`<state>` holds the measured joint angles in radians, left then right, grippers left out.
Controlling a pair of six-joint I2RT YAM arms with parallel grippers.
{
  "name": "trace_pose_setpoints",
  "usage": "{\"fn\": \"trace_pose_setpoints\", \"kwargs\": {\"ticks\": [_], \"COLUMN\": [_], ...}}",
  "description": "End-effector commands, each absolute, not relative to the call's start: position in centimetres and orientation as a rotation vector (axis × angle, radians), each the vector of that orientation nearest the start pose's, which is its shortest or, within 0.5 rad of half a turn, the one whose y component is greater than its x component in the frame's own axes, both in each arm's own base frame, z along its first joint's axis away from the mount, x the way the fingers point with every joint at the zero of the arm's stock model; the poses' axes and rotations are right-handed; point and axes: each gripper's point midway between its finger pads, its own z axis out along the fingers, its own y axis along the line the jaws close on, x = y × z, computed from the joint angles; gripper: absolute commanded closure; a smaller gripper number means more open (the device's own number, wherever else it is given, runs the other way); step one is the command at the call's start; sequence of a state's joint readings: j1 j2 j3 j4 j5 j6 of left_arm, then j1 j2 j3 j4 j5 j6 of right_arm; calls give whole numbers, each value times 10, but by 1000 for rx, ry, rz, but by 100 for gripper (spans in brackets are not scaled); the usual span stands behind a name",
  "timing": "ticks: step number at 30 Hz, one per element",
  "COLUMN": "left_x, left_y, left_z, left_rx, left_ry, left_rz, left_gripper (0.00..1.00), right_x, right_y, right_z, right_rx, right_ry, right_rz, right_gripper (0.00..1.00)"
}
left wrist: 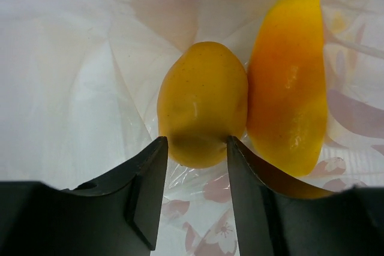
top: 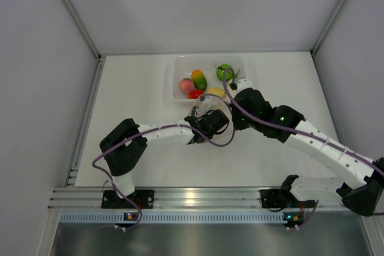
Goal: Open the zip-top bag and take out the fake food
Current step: Pick up the fake fruit from the zipper food storage bag.
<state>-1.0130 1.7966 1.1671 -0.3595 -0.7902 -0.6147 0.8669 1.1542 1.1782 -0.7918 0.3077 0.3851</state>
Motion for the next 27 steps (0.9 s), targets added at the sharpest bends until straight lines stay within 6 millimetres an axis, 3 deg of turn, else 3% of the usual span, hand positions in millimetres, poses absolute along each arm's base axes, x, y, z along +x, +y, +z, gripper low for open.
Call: {"fn": "trace_pose_setpoints", "kwargs": {"ticks": [1, 4, 6, 15, 27], "left_x": [319, 315, 314, 320, 315], "left_y": [-286, -286, -287, -288, -280], "left_z": [94, 99, 103, 89, 42], "left_rx": [137, 138, 139, 186, 239], "left_ry": [2137, 2140, 2136, 2168, 2315], "left_rz": [167, 134, 119, 138, 133], "left_gripper": [48, 33, 29, 29, 25], "right_x": [222, 225, 223, 211, 218], "right_y": [218, 217, 221, 237, 237], "right_z": [244, 246, 246, 255, 251], "right_rx": [-422, -413, -427, -481, -479], "right_ry": [2227, 2224, 2226, 2204, 2217], "right_rz": [362, 349, 376, 516, 482], "right_gripper": [100, 100, 100, 100, 100]}}
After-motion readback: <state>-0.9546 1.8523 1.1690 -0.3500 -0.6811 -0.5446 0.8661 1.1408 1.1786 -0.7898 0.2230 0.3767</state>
